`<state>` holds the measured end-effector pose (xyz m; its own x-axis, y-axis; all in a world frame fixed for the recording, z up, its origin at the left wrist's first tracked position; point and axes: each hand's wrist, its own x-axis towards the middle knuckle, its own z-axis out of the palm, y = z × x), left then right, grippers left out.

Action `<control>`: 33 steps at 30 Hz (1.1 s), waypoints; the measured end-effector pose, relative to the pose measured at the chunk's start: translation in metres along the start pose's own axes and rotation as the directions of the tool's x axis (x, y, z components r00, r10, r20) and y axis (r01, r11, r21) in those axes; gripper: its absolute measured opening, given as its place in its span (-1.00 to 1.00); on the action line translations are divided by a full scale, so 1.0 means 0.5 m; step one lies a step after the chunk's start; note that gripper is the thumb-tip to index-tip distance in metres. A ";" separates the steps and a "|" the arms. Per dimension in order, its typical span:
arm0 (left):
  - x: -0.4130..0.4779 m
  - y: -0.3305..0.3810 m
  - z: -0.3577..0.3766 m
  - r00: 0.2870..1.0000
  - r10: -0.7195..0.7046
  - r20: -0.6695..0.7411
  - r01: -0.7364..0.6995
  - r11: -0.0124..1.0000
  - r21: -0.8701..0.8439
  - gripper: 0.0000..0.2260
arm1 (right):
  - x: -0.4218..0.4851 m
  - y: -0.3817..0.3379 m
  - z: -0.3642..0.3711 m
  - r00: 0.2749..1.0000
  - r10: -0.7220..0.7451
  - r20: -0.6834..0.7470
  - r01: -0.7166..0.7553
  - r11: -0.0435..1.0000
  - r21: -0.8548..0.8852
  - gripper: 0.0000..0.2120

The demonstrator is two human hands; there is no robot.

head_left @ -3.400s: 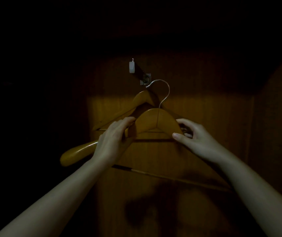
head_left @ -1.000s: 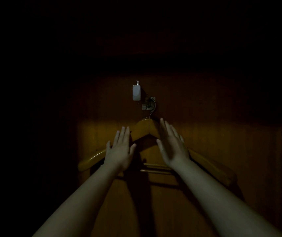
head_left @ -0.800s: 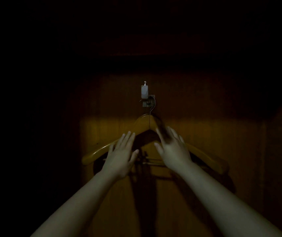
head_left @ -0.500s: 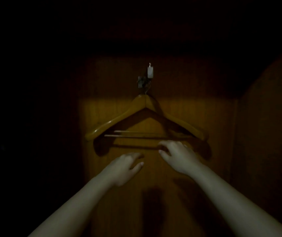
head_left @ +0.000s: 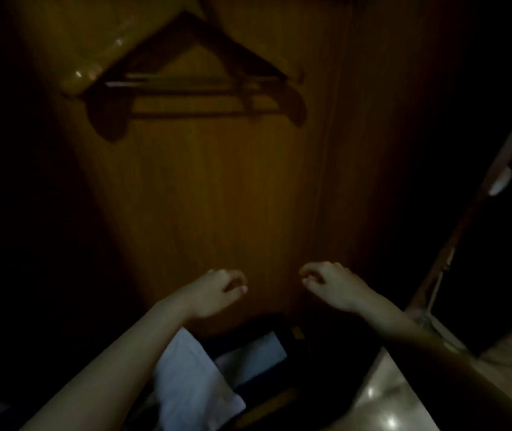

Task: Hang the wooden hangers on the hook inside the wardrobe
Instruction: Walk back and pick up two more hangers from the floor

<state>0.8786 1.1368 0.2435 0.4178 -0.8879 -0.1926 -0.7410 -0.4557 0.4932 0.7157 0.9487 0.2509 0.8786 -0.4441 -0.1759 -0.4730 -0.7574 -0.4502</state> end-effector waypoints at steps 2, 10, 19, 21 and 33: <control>-0.008 -0.005 0.072 0.997 -0.003 0.079 0.006 0.999 -0.033 -0.76 | -0.044 0.058 0.066 0.992 0.114 0.050 -0.117 0.992 0.050 -0.71; -0.053 -0.010 0.383 0.926 -0.065 0.371 0.152 0.966 -0.211 -0.87 | -0.299 0.277 0.310 0.846 0.464 0.264 -0.508 0.851 0.133 -0.70; -0.151 0.033 0.694 0.722 -0.167 0.671 0.282 0.957 -0.065 -0.86 | -0.665 0.465 0.515 0.508 0.721 0.472 -0.861 0.437 0.260 -0.72; -0.178 0.052 0.747 0.663 -0.221 0.715 0.337 0.941 -0.021 -0.75 | -0.751 0.491 0.546 0.421 0.734 0.532 -0.906 0.312 0.287 -0.73; -0.132 0.294 0.951 0.585 -0.197 0.787 0.210 0.974 0.088 -0.83 | -1.064 0.608 0.602 0.199 0.790 0.580 -0.936 -0.023 0.352 -0.70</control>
<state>0.4922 1.0984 -0.0749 -0.0233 -0.4793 -0.8773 -0.6804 -0.6354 0.3652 0.1248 1.0988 -0.0559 -0.1605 -0.4087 -0.8984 -0.7875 0.6018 -0.1331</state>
